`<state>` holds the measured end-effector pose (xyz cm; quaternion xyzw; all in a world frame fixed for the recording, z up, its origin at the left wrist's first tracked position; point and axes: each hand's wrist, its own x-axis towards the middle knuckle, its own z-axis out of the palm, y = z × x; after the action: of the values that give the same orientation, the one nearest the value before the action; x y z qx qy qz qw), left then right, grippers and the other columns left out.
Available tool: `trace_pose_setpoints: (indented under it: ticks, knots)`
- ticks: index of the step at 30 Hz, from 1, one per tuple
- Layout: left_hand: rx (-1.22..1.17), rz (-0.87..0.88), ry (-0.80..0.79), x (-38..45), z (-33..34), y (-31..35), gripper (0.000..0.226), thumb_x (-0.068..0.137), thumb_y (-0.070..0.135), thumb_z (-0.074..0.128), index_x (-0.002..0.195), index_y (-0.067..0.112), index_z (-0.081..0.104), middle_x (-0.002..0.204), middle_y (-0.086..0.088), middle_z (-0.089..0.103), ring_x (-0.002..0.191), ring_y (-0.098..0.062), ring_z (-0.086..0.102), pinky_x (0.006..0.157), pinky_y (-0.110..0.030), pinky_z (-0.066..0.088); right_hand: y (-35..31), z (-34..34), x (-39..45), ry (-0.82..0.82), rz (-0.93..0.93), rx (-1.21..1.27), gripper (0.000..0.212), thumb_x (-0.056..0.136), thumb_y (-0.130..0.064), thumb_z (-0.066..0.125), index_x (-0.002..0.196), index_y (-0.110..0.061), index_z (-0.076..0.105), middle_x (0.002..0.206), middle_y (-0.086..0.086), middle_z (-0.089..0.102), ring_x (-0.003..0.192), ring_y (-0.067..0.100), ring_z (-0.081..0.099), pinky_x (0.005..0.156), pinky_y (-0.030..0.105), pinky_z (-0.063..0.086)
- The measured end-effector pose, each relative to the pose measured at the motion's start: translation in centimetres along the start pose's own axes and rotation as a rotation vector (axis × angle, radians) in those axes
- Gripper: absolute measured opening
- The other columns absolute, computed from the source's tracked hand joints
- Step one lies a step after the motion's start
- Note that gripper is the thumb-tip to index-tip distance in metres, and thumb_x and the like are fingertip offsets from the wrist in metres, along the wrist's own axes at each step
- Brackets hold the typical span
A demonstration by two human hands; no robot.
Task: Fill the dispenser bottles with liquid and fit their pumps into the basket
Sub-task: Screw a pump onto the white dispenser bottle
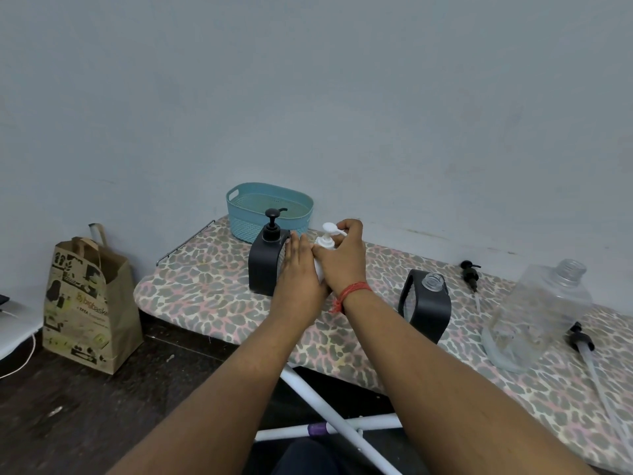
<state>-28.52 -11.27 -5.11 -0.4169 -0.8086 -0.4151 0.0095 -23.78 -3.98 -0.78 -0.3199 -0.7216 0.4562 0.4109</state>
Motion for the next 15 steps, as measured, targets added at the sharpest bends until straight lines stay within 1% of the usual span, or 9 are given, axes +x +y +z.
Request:
trace_pose_setpoints:
  ticks: [2,4,5,7,9,12,15]
  knots:
    - [-0.025,0.001,0.011,0.0,0.1,0.1,0.091,0.094,0.016,0.064,0.158,0.003,0.0,0.168,-0.013,-0.004,0.155,-0.022,-0.002,0.125,-0.033,0.009,0.1,-0.2,0.0,-0.024,0.005,0.005,0.047,0.08,-0.012,0.077,0.112,-0.025,0.044,0.118,0.013,0.059,0.107,0.026,0.06,0.093,0.038,0.052]
    - [-0.056,-0.013,0.021,0.0,0.2,0.2,0.094,0.092,0.015,0.066,0.158,0.004,0.001,0.168,-0.011,-0.001,0.155,-0.021,0.003,0.124,-0.031,0.011,0.1,-0.5,0.0,-0.075,-0.01,0.016,0.042,0.083,-0.012,0.076,0.116,-0.019,0.051,0.118,0.009,0.062,0.109,0.023,0.061,0.095,0.035,0.052]
    - [-0.066,-0.021,0.025,0.0,0.3,0.3,0.094,0.092,0.017,0.066,0.158,0.004,0.001,0.168,-0.01,0.0,0.155,-0.02,0.004,0.124,-0.032,0.012,0.2,-0.8,0.0,-0.1,-0.018,0.015,0.038,0.085,-0.012,0.076,0.117,-0.017,0.055,0.118,0.008,0.064,0.109,0.022,0.062,0.096,0.035,0.051]
    - [-0.078,-0.029,0.027,0.1,0.4,0.3,0.092,0.095,0.024,0.064,0.159,0.006,0.002,0.169,-0.009,0.002,0.155,-0.019,0.007,0.124,-0.036,0.016,0.2,-1.4,0.3,-0.135,-0.022,-0.017,0.03,0.086,-0.012,0.074,0.114,-0.013,0.063,0.116,0.007,0.067,0.108,0.021,0.063,0.099,0.039,0.05]
    - [-0.094,-0.036,0.026,0.0,0.5,0.4,0.091,0.096,0.031,0.063,0.159,0.008,0.002,0.169,-0.007,0.004,0.155,-0.018,0.008,0.124,-0.037,0.019,0.0,-1.9,0.6,-0.161,-0.014,-0.057,0.024,0.085,-0.012,0.075,0.109,-0.011,0.068,0.112,0.008,0.069,0.104,0.022,0.065,0.098,0.043,0.05]
    - [-0.126,-0.049,0.028,0.0,0.6,0.4,0.091,0.095,0.034,0.064,0.16,0.011,0.003,0.169,-0.006,0.009,0.154,-0.018,0.014,0.122,-0.038,0.024,-0.4,-2.1,0.9,-0.171,-0.024,-0.107,0.019,0.083,-0.012,0.076,0.1,-0.013,0.07,0.106,0.008,0.072,0.099,0.023,0.067,0.095,0.043,0.052]
    - [-0.14,-0.069,0.024,0.0,0.6,0.4,0.093,0.094,0.031,0.066,0.16,0.013,0.003,0.167,-0.006,0.017,0.152,-0.021,0.023,0.119,-0.043,0.03,-0.2,-1.7,0.9,-0.14,-0.03,-0.133,0.022,0.082,-0.014,0.078,0.102,-0.012,0.071,0.107,0.007,0.072,0.1,0.022,0.067,0.094,0.043,0.052]
